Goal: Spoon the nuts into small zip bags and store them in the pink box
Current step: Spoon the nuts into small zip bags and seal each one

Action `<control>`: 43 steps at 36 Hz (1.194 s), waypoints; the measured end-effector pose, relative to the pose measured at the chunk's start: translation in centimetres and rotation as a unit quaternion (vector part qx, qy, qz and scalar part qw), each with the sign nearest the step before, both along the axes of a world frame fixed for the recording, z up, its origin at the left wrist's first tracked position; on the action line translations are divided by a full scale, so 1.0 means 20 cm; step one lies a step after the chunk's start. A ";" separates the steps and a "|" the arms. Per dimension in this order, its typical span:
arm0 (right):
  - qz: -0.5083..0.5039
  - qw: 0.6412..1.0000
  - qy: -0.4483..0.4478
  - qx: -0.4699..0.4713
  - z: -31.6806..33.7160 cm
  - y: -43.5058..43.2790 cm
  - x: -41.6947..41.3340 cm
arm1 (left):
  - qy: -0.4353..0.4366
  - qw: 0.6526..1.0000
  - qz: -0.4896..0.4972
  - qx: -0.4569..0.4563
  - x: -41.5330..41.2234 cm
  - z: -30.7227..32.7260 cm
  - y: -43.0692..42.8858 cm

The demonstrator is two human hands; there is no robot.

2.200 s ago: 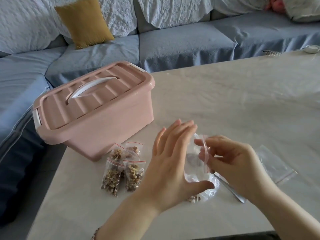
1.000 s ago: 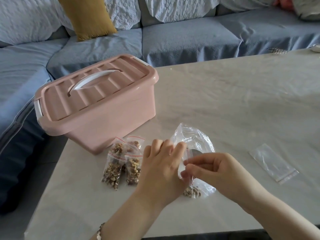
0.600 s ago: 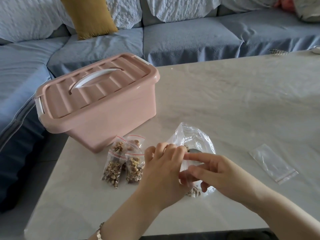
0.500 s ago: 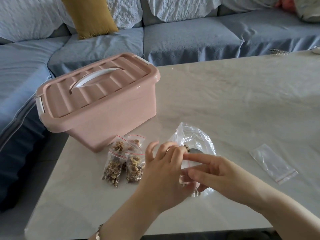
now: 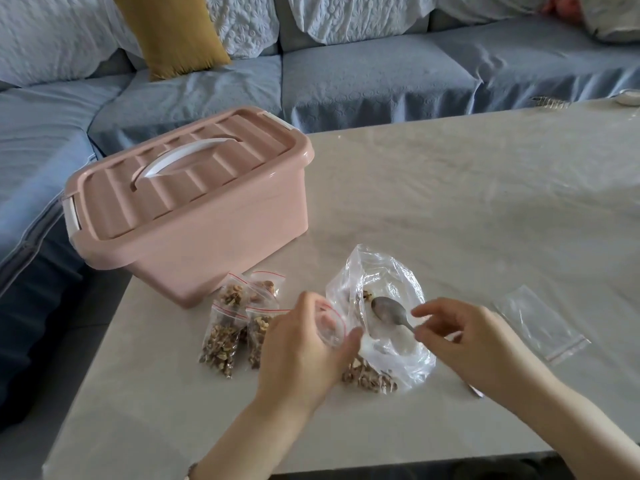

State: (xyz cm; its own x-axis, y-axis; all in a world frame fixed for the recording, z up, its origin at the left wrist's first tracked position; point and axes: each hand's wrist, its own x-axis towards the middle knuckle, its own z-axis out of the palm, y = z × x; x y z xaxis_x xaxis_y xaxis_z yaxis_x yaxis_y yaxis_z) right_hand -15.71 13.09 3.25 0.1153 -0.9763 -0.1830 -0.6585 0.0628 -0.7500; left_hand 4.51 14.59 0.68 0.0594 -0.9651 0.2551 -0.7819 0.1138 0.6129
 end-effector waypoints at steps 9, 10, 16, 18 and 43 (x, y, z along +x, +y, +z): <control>0.063 0.956 0.286 0.015 -0.32 0.05 -0.11 | -0.007 0.970 0.086 0.225 -0.03 -0.14 0.05; 0.063 0.953 0.297 0.004 -0.34 0.05 -0.11 | -0.009 0.967 0.085 0.241 -0.03 -0.16 0.05; 0.056 0.942 0.332 0.002 -0.40 0.03 -0.14 | -0.034 0.965 0.089 0.243 -0.02 -0.21 0.02; 0.056 0.937 0.345 0.007 -0.40 0.03 -0.16 | -0.035 0.967 0.092 0.234 -0.03 -0.23 0.01; -0.048 0.996 0.045 -0.059 -0.07 0.05 -0.25 | 0.180 0.978 0.105 -0.002 -0.10 0.02 -0.15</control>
State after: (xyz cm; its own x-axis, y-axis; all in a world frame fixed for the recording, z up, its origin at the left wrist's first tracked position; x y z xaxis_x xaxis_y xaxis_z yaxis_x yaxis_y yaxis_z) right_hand -20.65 14.07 1.80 0.0089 -0.9974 -0.0717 -0.7182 0.0435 -0.6945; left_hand 2.56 11.59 1.02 0.3425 -0.9210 0.1855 -0.5220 -0.0224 0.8526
